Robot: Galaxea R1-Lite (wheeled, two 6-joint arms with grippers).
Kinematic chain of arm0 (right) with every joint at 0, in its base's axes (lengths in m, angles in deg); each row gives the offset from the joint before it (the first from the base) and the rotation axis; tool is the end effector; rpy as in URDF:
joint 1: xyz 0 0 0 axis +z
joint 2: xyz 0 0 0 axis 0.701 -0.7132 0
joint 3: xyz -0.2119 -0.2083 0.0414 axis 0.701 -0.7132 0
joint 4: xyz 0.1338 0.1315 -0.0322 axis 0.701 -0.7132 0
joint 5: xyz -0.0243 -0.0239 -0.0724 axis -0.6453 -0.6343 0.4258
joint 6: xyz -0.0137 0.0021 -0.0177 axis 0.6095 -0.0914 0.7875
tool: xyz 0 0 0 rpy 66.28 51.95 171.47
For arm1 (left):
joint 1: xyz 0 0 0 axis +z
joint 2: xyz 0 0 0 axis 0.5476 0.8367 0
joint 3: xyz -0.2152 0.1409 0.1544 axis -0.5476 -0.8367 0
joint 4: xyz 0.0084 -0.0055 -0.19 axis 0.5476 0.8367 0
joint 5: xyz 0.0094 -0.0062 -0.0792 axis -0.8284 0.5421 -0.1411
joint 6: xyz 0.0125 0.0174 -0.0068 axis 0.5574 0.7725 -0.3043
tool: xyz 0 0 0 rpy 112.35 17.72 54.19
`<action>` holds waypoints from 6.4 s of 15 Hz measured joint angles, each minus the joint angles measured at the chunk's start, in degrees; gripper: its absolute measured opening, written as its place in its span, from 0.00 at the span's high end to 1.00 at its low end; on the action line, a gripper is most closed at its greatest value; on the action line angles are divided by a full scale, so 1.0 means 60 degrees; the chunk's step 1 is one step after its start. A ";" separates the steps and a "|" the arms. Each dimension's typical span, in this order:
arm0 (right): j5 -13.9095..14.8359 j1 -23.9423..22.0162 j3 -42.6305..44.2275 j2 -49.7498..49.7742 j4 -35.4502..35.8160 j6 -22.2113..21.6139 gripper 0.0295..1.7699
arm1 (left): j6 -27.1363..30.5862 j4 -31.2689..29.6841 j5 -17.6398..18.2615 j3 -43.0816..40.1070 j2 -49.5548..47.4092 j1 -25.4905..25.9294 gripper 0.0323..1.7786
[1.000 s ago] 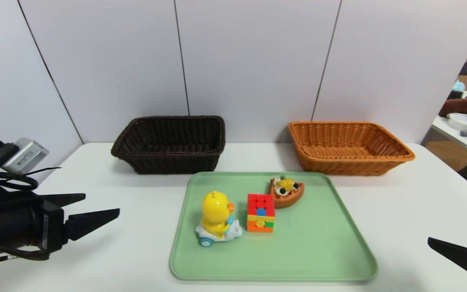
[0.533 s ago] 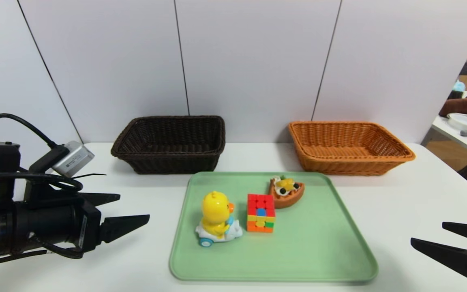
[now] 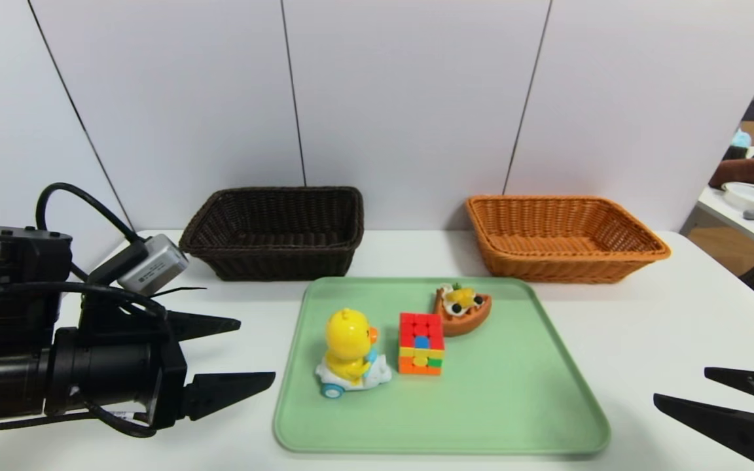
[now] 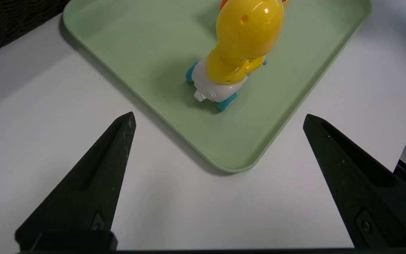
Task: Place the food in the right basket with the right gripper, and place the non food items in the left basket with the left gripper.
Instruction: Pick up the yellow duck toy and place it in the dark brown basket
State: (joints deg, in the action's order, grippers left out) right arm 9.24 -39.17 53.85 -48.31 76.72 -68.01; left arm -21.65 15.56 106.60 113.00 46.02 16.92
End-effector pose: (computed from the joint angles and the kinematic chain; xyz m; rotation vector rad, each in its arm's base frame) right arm 0.1068 0.0178 0.1805 0.0851 0.5770 0.4314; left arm 0.1848 -0.0672 0.1772 0.0596 0.4709 -0.9055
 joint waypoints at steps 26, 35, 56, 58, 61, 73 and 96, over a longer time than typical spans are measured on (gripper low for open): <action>0.0108 0.0010 -0.0223 0.0540 -0.0008 -0.0004 0.04 | 0.3566 -0.2351 0.3434 0.1636 0.4958 -0.0762 0.05; 0.0134 0.0006 -0.0449 0.0772 -0.0026 -0.0004 0.04 | 0.3545 -0.3239 0.3442 0.1916 0.5683 -0.1359 0.05; 0.0148 0.0000 -0.0683 0.1144 -0.0037 -0.0033 0.04 | 0.3497 -0.4023 0.3456 0.1934 0.6331 -0.1741 0.58; 0.0140 0.0000 -0.0711 0.1148 -0.0035 -0.0033 0.04 | 0.3491 -0.4025 0.3456 0.1942 0.6339 -0.1737 0.58; 0.0144 -0.0004 -0.0721 0.1148 -0.0035 -0.0033 0.04 | 0.3491 -0.4092 0.3446 0.1948 0.6317 -0.1727 0.58; 0.0140 -0.0014 -0.0733 0.1327 -0.0073 -0.0043 0.04 | 0.2895 -0.4135 0.3432 0.1912 0.4990 -0.1016 0.58; 0.0144 -0.0026 -0.1130 0.1713 -0.0077 -0.0061 0.04 | -0.0226 -0.4153 0.2767 0.6152 0.6345 0.2141 0.58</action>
State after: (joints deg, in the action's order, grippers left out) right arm 10.11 -39.33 47.08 -38.03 76.25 -68.38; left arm -23.00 -9.36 123.20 149.91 84.09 29.77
